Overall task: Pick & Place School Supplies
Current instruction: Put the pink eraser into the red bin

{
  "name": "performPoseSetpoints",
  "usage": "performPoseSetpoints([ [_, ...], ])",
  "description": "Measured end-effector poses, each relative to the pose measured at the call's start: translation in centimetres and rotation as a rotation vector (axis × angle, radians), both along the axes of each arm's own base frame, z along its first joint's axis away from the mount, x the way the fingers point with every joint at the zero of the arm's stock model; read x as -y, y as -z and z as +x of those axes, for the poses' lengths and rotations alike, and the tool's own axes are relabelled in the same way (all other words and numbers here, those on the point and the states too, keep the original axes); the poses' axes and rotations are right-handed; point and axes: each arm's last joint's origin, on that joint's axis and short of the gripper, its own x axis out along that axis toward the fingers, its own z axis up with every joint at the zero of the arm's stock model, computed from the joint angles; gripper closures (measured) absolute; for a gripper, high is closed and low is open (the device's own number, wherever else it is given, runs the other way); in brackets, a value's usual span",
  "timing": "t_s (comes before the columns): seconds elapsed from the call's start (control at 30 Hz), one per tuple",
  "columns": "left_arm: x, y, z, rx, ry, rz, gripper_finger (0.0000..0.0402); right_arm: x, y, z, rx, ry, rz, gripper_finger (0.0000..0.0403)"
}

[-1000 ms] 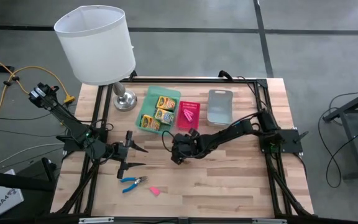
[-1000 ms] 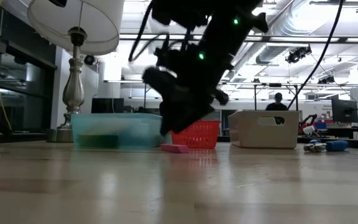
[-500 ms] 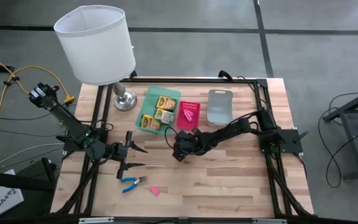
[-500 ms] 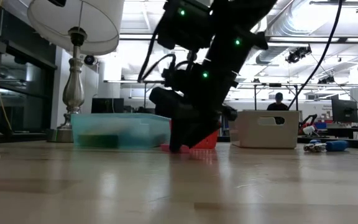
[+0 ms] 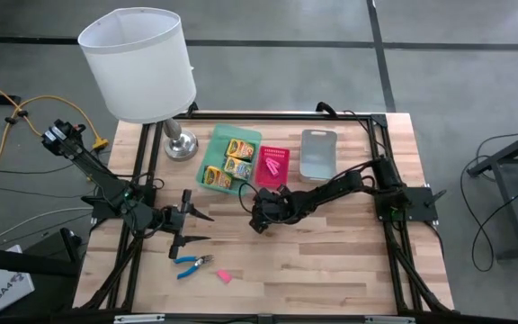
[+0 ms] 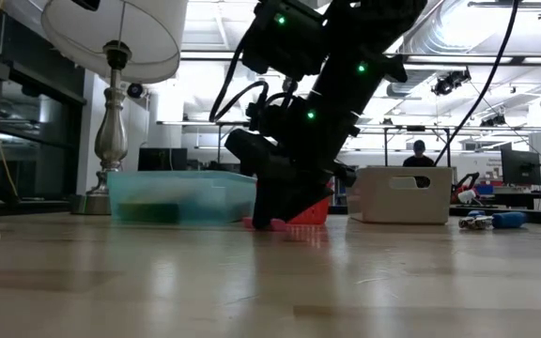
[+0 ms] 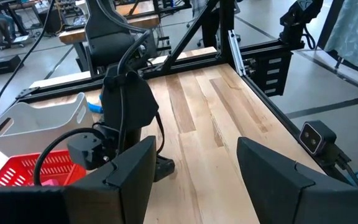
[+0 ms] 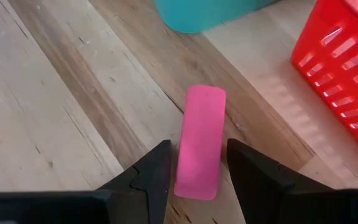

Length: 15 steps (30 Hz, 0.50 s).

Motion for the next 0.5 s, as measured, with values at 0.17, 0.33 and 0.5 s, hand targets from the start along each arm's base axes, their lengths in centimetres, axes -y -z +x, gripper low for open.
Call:
performPoseSetpoints([
  [0.17,0.0,0.0,0.0,0.0,0.0,0.0,0.0183,-0.01,0.02,0.0,0.0,-0.001,0.002,0.0265],
  [0.33,0.0,0.0,0.0,0.0,0.0,0.0,0.0183,-0.01,0.05,0.0,-0.002,-0.002,0.003,0.0275],
  [0.5,0.0,0.0,0.0,0.0,0.0,0.0,0.0183,-0.01,0.07,0.0,-0.002,-0.002,0.003,0.0289],
])
